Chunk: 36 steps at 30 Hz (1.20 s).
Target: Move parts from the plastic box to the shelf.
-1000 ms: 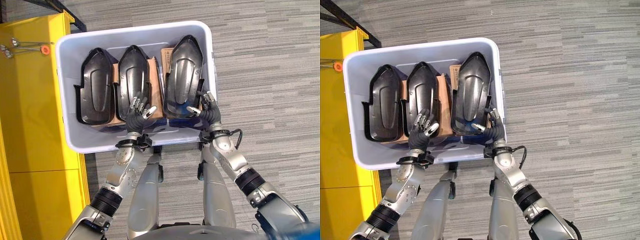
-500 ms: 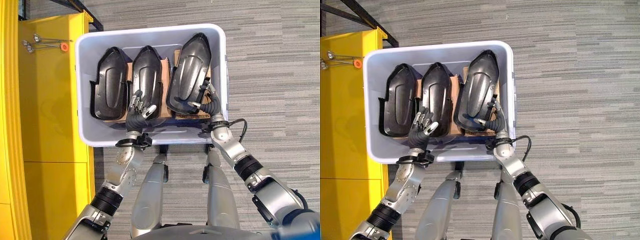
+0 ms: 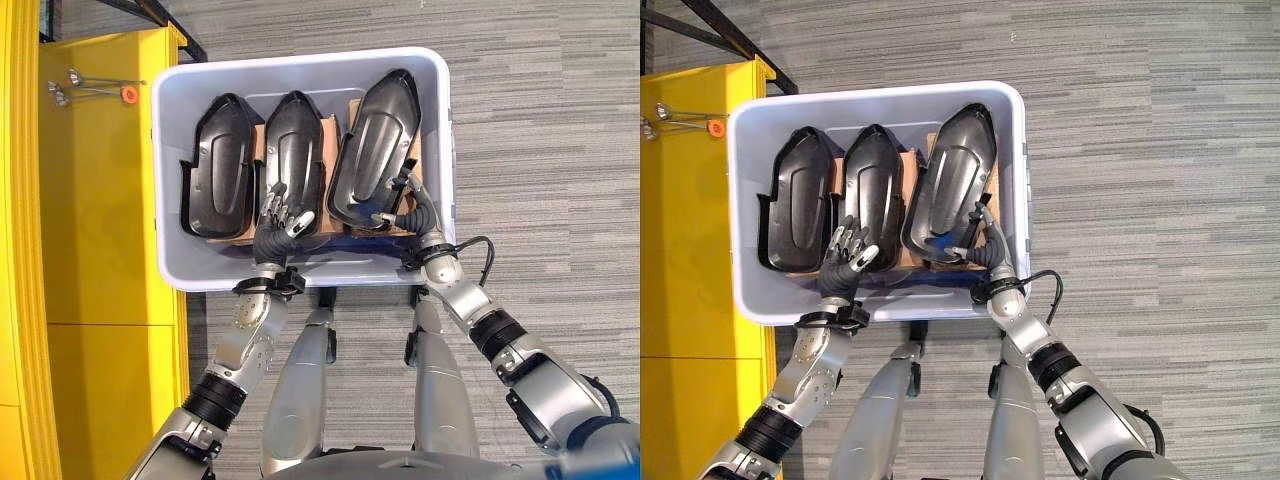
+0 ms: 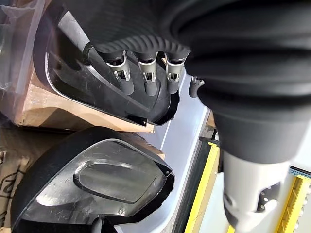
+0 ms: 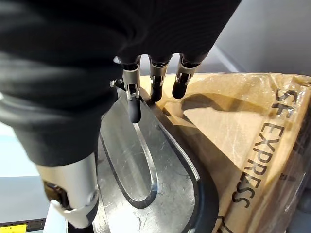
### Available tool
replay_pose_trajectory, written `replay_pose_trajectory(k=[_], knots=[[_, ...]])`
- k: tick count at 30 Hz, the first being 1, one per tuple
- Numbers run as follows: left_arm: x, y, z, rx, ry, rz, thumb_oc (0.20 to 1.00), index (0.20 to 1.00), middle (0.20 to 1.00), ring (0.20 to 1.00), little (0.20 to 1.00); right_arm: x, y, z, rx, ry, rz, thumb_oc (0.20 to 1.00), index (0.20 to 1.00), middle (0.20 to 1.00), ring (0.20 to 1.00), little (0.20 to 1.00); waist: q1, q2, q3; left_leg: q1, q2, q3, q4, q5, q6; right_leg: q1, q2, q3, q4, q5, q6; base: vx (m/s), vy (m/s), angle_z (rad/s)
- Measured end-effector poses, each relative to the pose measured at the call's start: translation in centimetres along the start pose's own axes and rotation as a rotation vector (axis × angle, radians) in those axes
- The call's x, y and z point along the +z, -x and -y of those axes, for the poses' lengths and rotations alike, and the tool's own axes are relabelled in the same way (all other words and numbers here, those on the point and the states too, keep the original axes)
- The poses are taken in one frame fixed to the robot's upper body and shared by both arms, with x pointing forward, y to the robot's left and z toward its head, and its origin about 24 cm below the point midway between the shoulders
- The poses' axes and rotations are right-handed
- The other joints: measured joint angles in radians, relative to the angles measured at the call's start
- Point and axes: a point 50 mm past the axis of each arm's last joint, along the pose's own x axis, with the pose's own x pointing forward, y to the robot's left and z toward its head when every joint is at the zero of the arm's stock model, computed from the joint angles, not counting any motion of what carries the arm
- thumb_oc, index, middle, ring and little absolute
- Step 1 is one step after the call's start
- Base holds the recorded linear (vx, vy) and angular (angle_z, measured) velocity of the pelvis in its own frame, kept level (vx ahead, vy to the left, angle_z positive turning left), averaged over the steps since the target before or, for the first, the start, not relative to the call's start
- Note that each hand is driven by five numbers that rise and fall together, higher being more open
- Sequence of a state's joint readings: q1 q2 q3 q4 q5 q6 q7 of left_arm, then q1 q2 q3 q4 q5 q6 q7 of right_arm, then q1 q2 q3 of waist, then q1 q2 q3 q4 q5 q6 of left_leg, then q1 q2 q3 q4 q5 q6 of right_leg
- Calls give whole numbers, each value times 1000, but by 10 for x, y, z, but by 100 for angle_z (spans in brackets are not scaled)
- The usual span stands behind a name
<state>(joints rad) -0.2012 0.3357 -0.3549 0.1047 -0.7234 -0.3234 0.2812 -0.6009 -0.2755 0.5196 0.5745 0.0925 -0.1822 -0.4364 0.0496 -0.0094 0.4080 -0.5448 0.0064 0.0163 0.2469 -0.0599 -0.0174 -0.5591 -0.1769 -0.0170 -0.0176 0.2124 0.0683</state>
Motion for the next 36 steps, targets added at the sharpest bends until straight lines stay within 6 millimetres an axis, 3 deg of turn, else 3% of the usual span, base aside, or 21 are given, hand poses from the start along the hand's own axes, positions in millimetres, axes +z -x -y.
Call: replay_pose_trajectory(k=[11,13,16,20,24,31,36], knots=[[7,-5,1,-15,3,32,1000,1000,1000,1000,1000,11,-3,42,-40,245,125,1000,1000,1000,1000,1000,-11,-3,1,0,0,-1,0,-1,2,0,1,0,0,4,4,0,0,0],[8,-6,1,-35,3,40,1000,1000,1000,1000,1000,13,-6,51,-33,354,153,1000,1000,1000,1000,1000,-8,-3,2,0,0,-2,0,-1,2,1,0,0,0,4,5,0,0,0],[9,-5,0,-39,1,44,1000,1000,1000,1000,1000,18,-16,66,-41,481,176,1000,1000,1000,1000,1000,-6,-3,2,3,-1,-2,2,-1,2,6,0,-1,0,5,5,0,0,0],[10,-4,-2,-69,-9,45,1000,1000,1000,1000,1000,41,-35,76,-37,620,247,1000,1000,1000,1000,1000,0,-4,2,2,-1,-1,5,-1,2,6,0,-1,0,8,6,-18,-1,0],[11,-4,-5,-63,-15,45,1000,1000,1000,1000,1000,45,-26,66,-7,568,279,1000,1000,1000,1000,1000,-5,-4,1,2,-3,-1,5,-1,2,6,0,-1,0,8,6,0,0,0],[11,-4,-5,-58,-15,47,1000,1000,1000,1000,1000,30,-4,47,-3,256,202,1000,1000,1000,1000,1000,-24,-6,1,-2,-3,0,17,-5,3,7,0,1,2,9,6,0,0,0],[9,-1,-8,-42,-15,35,1000,1000,1000,1000,1000,43,8,39,-2,-3,235,1000,1000,1000,1000,1000,-39,-8,0,-5,-3,1,20,-6,4,4,-1,1,2,8,6,0,0,0]])
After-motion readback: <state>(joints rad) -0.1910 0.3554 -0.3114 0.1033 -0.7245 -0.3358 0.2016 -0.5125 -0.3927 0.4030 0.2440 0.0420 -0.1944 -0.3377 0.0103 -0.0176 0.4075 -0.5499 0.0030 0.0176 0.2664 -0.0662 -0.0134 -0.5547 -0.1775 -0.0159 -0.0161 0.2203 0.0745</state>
